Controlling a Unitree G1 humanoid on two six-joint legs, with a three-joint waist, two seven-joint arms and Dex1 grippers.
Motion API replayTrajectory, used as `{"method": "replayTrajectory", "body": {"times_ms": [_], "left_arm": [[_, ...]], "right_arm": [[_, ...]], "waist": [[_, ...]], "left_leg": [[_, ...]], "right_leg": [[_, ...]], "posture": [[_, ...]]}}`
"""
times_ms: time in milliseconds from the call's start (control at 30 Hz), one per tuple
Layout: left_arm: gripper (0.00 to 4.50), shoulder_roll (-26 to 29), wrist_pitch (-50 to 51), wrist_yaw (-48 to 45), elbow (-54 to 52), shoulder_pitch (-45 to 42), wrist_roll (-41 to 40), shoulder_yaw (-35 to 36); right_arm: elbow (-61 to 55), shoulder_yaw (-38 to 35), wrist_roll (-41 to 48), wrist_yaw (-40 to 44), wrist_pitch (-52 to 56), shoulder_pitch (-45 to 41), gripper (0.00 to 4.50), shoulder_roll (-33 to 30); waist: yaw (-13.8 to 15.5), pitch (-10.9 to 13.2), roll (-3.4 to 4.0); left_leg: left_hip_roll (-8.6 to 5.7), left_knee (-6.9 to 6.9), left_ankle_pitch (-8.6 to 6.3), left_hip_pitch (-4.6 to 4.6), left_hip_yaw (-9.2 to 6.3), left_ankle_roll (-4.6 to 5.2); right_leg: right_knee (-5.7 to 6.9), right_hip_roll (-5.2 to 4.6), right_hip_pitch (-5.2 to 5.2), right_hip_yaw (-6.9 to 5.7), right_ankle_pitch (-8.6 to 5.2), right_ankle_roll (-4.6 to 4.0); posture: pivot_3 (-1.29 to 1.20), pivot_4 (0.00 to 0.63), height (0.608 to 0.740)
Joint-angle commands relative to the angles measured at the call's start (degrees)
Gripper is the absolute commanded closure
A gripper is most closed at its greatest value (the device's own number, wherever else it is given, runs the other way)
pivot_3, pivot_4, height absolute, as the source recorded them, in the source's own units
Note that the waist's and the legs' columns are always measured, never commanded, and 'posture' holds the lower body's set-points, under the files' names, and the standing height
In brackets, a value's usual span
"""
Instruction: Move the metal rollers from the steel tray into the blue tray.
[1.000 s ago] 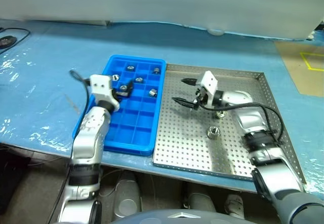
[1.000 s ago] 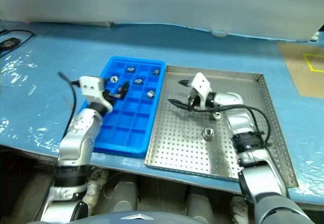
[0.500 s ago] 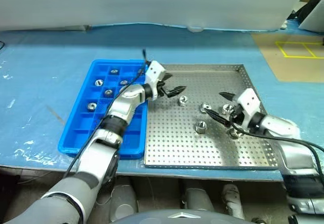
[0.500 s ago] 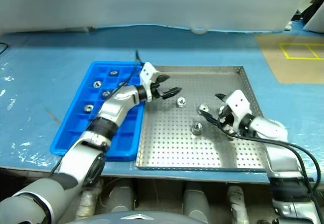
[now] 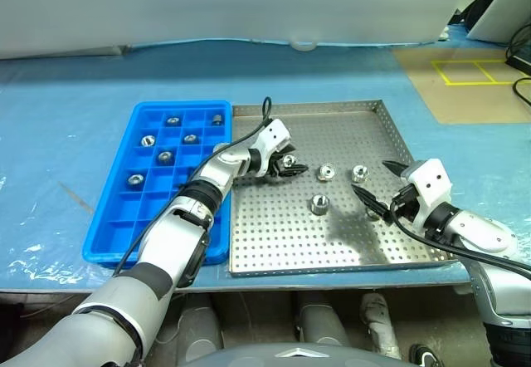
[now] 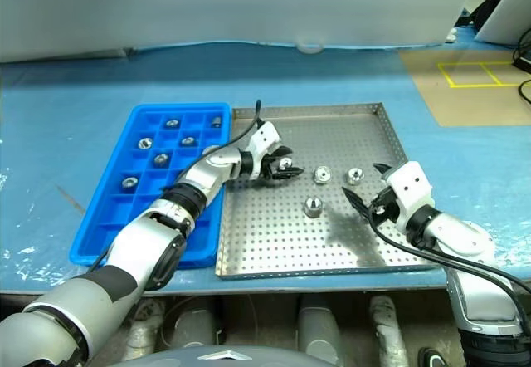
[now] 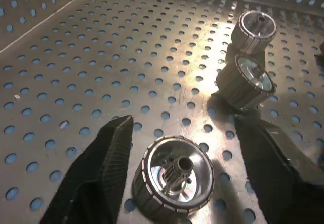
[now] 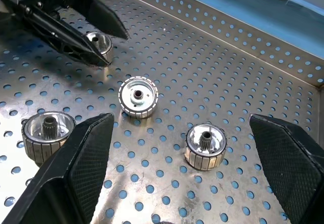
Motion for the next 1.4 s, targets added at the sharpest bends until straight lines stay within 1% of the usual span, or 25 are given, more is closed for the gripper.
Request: {"method": "replayTrajectory", "body": {"times_ms": [33,67,100,200,233,333,467,500,633,800,900,933,1033,1133,1300,1400], "left_arm": [[2.32,0.1,-2.0,0.8,-0.7,0.2,1.0,0.3],[2.7,0.1,-2.3,0.7,-0.9,0.3,1.2,0.3],[2.93,-0.1,-2.0,0.6,-1.2,0.5,0.7,0.8],[2.93,-0.5,-0.9,0.3,-2.4,0.9,-0.9,2.5],[2.93,-0.5,-0.5,0.2,-3.2,1.2,-1.4,3.0],[2.93,-0.2,1.4,0.1,-5.8,2.1,-3.0,4.8],[2.93,0.9,4.7,0.3,-12.5,4.6,-5.0,6.4],[2.93,1.1,5.6,0.5,-14.3,5.3,-5.3,6.6],[2.93,2.7,12.9,3.6,-28.1,10.4,-8.8,9.4],[2.93,4.8,20.9,11.5,-48.7,20.2,-10.3,11.6],[2.93,5.9,24.0,15.4,-58.9,26.4,-10.7,12.4],[2.93,6.1,25.0,16.9,-62.1,28.7,-11.0,12.9],[2.93,6.7,27.6,22.2,-72.4,36.6,-11.2,15.1],[2.93,7.4,29.0,26.6,-80.0,42.7,-10.4,16.9],[2.93,6.8,30.3,33.4,-89.5,51.2,-10.6,20.7],[2.93,6.9,30.8,36.0,-94.2,56.1,-9.9,21.2]], "right_arm": [[-1.9,-0.3,1.3,-0.4,-0.1,-1.5,0.0,0.0],[-1.7,-0.1,1.4,-0.4,-0.1,-1.9,0.0,0.0],[-1.4,0.2,1.5,-0.2,-0.1,-2.4,0.0,0.1],[-1.1,0.8,3.3,0.7,0.7,-4.0,0.0,0.5],[-1.5,1.0,4.2,1.1,1.2,-4.3,0.0,0.6],[-1.9,2.2,6.2,2.5,2.6,-5.2,0.0,0.5],[-0.6,5.1,8.1,5.5,4.1,-7.4,0.0,-0.2],[-0.1,5.6,8.2,6.0,4.0,-7.8,0.0,-0.3],[4.9,9.3,7.4,9.0,2.8,-13.5,0.0,0.0],[14.8,15.1,6.4,14.9,-0.9,-23.4,0.0,2.0],[21.3,18.1,5.4,18.3,-4.1,-28.7,0.0,4.1],[23.7,19.1,5.0,19.5,-5.3,-30.6,0.0,5.0],[31.3,22.7,4.0,23.9,-8.9,-36.7,0.0,9.0],[37.0,25.1,2.9,27.3,-11.8,-40.8,0.0,12.4],[44.8,27.2,1.5,32.0,-15.6,-45.4,0.0,16.6],[49.0,27.7,0.7,34.3,-17.8,-47.5,0.0,18.3]], "waist": [[0.0,0.0,0.0],[0.0,0.0,0.0],[0.0,0.0,0.0],[0.0,0.0,0.01],[0.0,0.0,0.01],[0.1,0.0,0.01],[0.2,0.0,0.01],[0.3,0.0,0.01],[0.4,0.0,0.01],[1.1,0.0,0.01],[2.7,0.0,0.01],[3.4,0.0,0.01],[4.8,0.0,0.0],[6.9,0.0,-0.01],[10.3,0.0,-0.02],[12.0,0.0,-0.02]], "left_leg": [[0.0,0.0,-0.01,0.0,0.0,0.01],[0.0,0.0,-0.01,-0.01,0.0,0.02],[0.0,-0.01,-0.02,-0.01,0.0,0.02],[0.0,0.0,-0.03,-0.01,0.01,0.04],[0.0,-0.01,-0.03,0.0,0.01,0.05],[0.01,-0.01,-0.03,0.0,0.01,0.05],[0.02,-0.03,-0.04,0.0,0.02,0.05],[0.02,-0.04,-0.04,0.0,0.02,0.05],[0.02,-0.04,-0.03,0.0,0.02,0.05],[0.06,-0.12,-0.02,0.0,0.01,0.03],[0.07,-0.16,-0.02,-0.04,0.01,0.04],[0.1,-0.2,-0.01,-0.05,0.01,0.03],[0.12,-0.22,-0.01,-0.1,0.0,0.02],[0.17,-0.24,0.0,-0.18,-0.06,0.0],[0.18,-0.25,0.02,-0.3,-0.24,-0.04],[0.18,-0.25,0.02,-0.33,-0.35,-0.04]], "right_leg": [[-0.02,0.0,0.0,0.0,0.05,-0.08],[-0.02,0.0,0.0,0.0,0.05,-0.08],[-0.03,0.0,0.0,-0.01,0.05,-0.09],[-0.05,0.0,0.01,0.0,0.06,-0.1],[-0.05,0.0,0.01,-0.01,0.06,-0.1],[-0.05,0.0,0.01,-0.01,0.06,-0.11],[-0.05,0.0,0.0,-0.02,0.07,-0.12],[-0.04,0.0,0.0,-0.02,0.07,-0.12],[-0.04,-0.02,0.0,-0.03,0.08,-0.14],[-0.02,-0.02,-0.01,-0.12,0.08,-0.16],[-0.04,-0.02,-0.02,-0.17,0.07,-0.18],[-0.05,-0.02,-0.03,-0.21,0.07,-0.18],[-0.06,-0.03,-0.04,-0.27,0.07,-0.19],[-0.08,-0.03,-0.06,-0.4,0.05,-0.22],[-0.08,-0.05,-0.04,-0.59,0.03,-0.26],[-0.11,-0.05,0.0,-0.67,0.02,-0.26]], "posture": [[-0.45,0.15,0.74],[-0.45,0.15,0.74],[-0.45,0.15,0.74],[-0.45,0.15,0.74],[-0.41,0.15,0.74],[-0.38,0.15,0.74],[-0.33,0.15,0.74],[-0.28,0.15,0.74],[-0.2,0.15,0.74],[-0.04,0.15,0.74],[0.1,0.15,0.74],[0.1,0.15,0.74],[0.24,0.15,0.74],[0.33,0.15,0.74],[0.47,0.15,0.74],[0.52,0.15,0.74]]}}
